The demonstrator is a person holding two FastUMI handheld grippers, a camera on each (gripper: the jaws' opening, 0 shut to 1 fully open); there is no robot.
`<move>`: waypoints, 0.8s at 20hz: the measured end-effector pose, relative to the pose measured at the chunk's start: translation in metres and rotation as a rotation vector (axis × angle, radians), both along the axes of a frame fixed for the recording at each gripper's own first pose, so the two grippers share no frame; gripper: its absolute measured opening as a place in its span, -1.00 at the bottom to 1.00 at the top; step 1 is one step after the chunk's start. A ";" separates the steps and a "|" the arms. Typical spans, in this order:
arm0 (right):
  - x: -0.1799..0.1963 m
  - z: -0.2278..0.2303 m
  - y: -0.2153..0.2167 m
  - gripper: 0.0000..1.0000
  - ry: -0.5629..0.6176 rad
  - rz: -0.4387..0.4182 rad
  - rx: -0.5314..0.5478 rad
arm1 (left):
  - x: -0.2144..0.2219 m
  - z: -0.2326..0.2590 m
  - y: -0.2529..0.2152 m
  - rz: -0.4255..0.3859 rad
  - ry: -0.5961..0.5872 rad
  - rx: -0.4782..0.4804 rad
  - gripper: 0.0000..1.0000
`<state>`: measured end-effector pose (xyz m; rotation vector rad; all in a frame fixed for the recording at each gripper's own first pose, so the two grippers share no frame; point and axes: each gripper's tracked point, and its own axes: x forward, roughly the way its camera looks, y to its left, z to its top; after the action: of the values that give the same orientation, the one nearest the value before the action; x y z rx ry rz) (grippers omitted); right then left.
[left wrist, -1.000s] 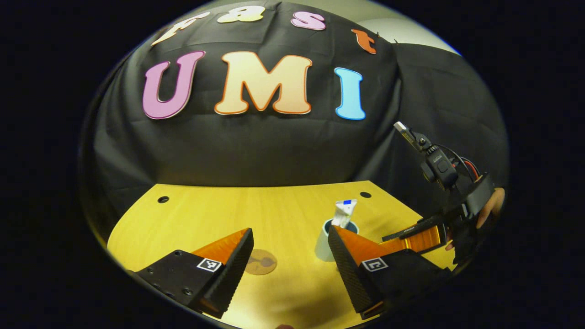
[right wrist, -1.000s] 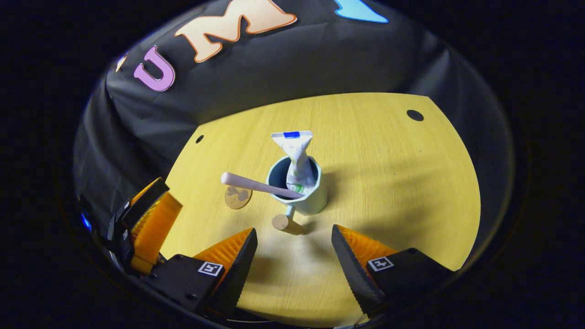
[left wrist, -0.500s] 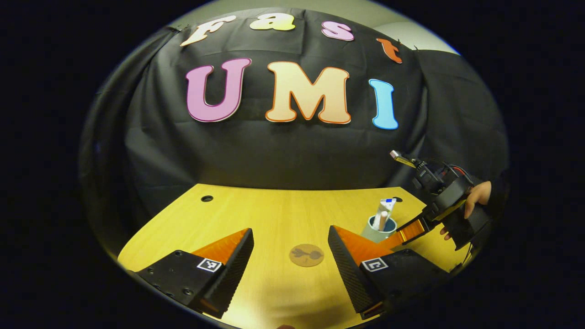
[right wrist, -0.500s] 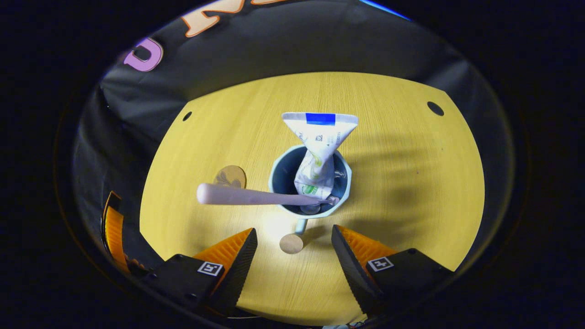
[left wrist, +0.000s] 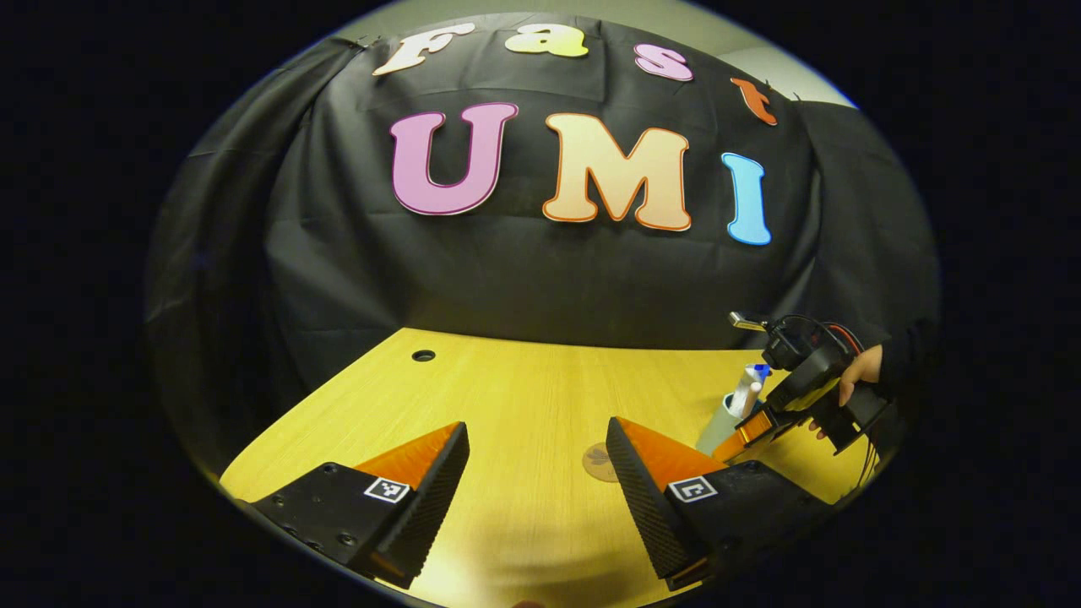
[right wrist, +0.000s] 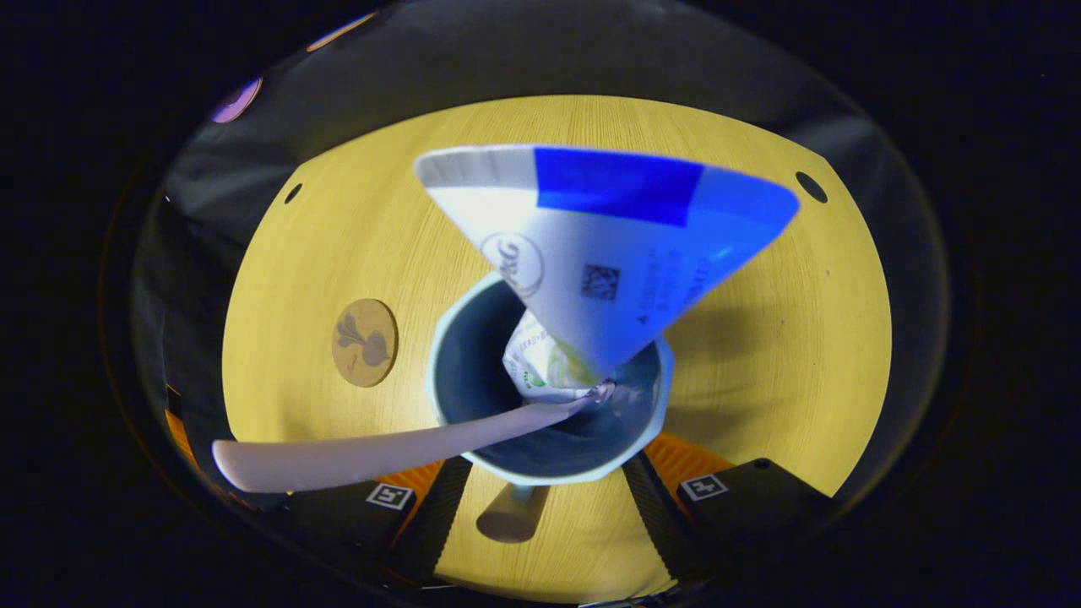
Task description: Put the toothbrush and toothpaste on the desktop into the cup, then pick up the cup and place it on the coaster on the desktop.
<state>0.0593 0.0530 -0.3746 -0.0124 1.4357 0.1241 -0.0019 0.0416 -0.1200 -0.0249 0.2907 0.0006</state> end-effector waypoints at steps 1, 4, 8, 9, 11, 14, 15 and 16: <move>-0.001 -0.002 -0.002 0.94 0.005 0.009 -0.015 | 0.000 -0.001 0.003 0.004 0.002 0.000 0.89; 0.001 -0.006 -0.006 0.67 0.004 0.023 -0.040 | 0.002 -0.003 0.008 0.009 0.009 0.003 0.89; -0.003 -0.005 -0.014 0.07 0.028 0.064 -0.046 | 0.005 -0.006 0.008 0.003 0.015 0.005 0.89; 0.000 -0.003 -0.013 -0.03 0.017 0.077 -0.049 | 0.007 -0.007 0.007 -0.001 0.018 0.003 0.89; -0.006 -0.006 -0.007 -0.35 0.014 0.104 -0.048 | 0.008 -0.009 0.006 -0.004 0.026 0.001 0.89; -0.004 -0.005 -0.005 -0.36 -0.004 0.117 -0.045 | 0.010 -0.007 0.004 -0.011 0.022 0.002 0.89; -0.004 -0.003 -0.003 -0.36 -0.013 0.120 -0.042 | 0.011 -0.007 0.004 -0.013 0.021 0.004 0.89; -0.003 0.000 0.001 -0.44 -0.021 0.120 -0.031 | 0.011 -0.007 0.003 -0.016 0.021 0.004 0.89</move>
<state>0.0562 0.0541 -0.3751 -0.1249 1.4154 0.2003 0.0088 0.0448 -0.1272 -0.0186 0.3114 -0.0146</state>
